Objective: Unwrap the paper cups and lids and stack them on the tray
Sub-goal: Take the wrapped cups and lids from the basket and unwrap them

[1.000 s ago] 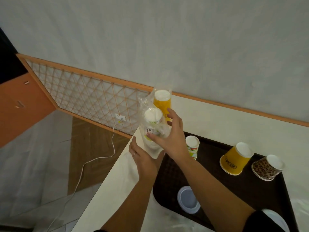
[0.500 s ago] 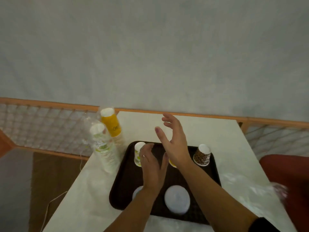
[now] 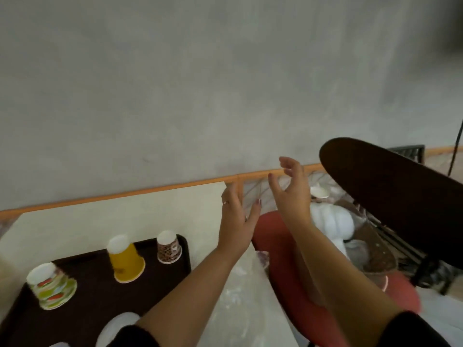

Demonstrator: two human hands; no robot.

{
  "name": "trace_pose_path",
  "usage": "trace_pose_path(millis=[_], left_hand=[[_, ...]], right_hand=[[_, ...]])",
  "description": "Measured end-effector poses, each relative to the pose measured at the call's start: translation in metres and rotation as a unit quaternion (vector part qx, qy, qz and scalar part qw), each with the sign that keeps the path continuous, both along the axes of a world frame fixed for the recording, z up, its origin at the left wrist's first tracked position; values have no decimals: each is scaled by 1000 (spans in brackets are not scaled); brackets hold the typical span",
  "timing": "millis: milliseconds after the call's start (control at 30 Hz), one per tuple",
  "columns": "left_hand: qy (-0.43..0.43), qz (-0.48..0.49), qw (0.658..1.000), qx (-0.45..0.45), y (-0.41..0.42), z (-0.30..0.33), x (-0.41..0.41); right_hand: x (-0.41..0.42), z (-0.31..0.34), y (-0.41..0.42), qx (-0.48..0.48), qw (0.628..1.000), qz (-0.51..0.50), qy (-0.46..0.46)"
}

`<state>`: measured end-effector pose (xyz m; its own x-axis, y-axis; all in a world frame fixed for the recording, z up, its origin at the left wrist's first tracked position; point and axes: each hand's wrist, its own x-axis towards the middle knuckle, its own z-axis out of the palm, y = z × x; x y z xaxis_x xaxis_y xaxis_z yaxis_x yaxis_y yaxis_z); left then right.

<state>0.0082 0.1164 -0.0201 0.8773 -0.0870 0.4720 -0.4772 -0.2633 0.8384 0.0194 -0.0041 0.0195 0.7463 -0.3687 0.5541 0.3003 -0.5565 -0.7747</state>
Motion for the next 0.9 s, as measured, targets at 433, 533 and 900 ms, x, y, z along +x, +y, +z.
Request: trace_pose_path(millis=[433,533,900], left_hand=[[167,-82,967,173,-144,-16,41],[217,-81,962,144,-157,-19,53],[262,-107,945,165,-175,-35,80]], right_hand=[[34,-22,-153,-74,941,-50,328],[49,-27,-165,-140,908,-22,395],[70,-54,-176,-132,909,-16,395]])
